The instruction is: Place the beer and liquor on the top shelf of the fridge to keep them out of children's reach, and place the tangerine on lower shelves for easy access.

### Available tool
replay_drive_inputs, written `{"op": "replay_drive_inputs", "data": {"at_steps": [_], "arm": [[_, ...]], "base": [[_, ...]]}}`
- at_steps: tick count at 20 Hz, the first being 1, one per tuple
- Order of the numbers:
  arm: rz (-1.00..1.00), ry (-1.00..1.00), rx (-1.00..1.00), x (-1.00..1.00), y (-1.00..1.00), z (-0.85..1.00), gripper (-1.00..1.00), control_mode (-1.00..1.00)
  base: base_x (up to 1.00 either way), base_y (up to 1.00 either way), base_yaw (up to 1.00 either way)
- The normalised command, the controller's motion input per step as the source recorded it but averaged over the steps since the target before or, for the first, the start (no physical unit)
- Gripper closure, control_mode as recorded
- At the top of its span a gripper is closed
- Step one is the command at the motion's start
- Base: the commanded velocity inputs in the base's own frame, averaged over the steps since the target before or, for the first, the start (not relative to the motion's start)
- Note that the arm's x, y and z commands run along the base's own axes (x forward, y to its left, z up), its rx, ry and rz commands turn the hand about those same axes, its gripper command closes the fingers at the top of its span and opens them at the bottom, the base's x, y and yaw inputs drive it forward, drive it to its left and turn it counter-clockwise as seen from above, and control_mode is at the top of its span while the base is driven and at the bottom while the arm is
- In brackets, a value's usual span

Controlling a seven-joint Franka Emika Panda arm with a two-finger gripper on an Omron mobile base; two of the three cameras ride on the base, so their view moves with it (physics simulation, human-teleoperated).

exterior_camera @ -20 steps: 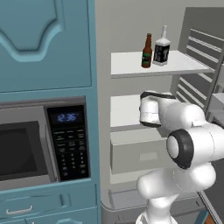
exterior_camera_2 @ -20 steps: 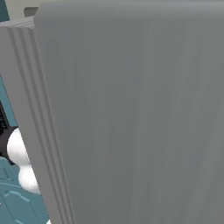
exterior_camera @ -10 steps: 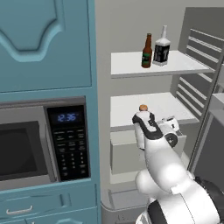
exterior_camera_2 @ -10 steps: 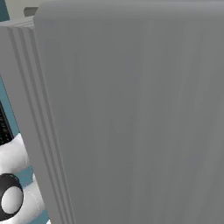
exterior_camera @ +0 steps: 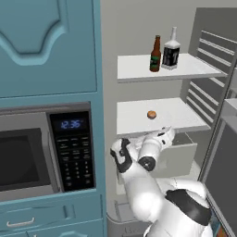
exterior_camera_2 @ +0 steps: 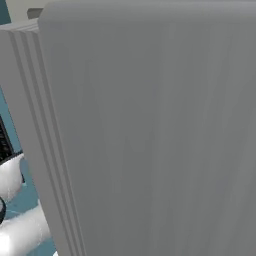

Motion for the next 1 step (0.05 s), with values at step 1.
{"op": "replay_drive_inputs", "data": {"at_steps": [1], "arm": [[0.0,0.29,0.0,-0.67,-0.18,1.0,-1.0,-1.0]], "base": [[0.0,0.0,0.0]]}}
